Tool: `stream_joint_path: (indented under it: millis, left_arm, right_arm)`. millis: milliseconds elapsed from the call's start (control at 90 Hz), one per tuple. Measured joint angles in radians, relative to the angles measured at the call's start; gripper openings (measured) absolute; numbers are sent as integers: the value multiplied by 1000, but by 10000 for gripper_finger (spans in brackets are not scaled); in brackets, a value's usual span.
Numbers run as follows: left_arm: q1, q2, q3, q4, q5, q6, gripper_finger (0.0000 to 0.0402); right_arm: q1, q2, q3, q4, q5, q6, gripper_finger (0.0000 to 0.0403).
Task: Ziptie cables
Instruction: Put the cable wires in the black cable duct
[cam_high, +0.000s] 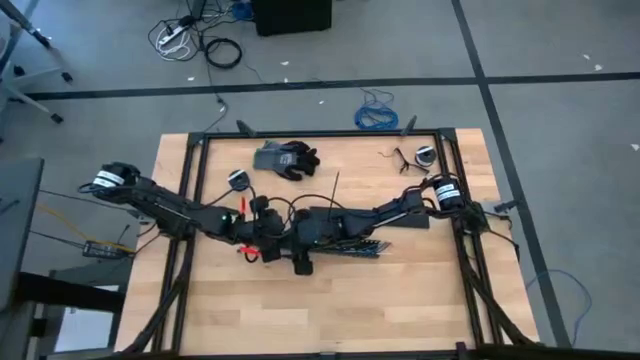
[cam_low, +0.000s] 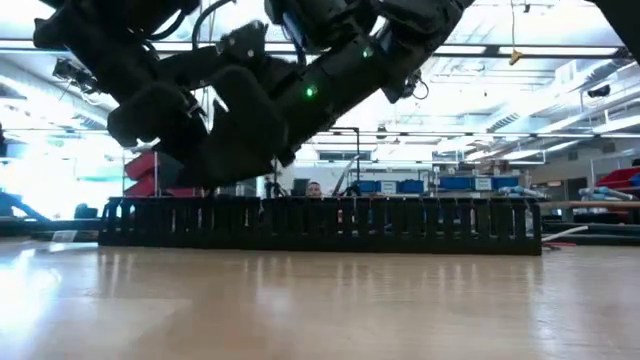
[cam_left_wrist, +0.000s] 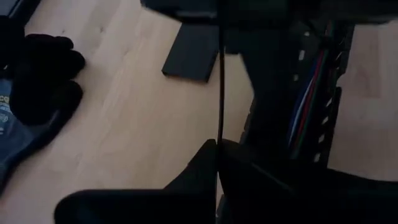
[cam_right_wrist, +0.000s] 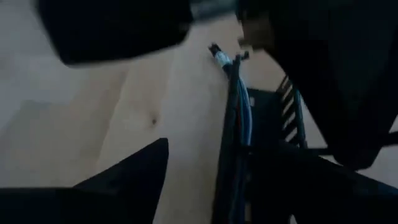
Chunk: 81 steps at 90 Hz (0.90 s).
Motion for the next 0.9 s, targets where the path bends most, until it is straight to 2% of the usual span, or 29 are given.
stream_joint_path:
  millis: [156, 411, 900]
  left_arm:
    - [0, 1, -1, 13, 0, -6, 0]
    - [0, 1, -1, 13, -5, -7, 0]
    - [0, 1, -2, 20, 2, -8, 0]
  right_arm:
    - [0, 0, 0, -47, 10, -9, 285]
    - [0, 0, 0, -84, 172, -6, 285]
    - [-9, 8, 0, -69, 176, 29, 285]
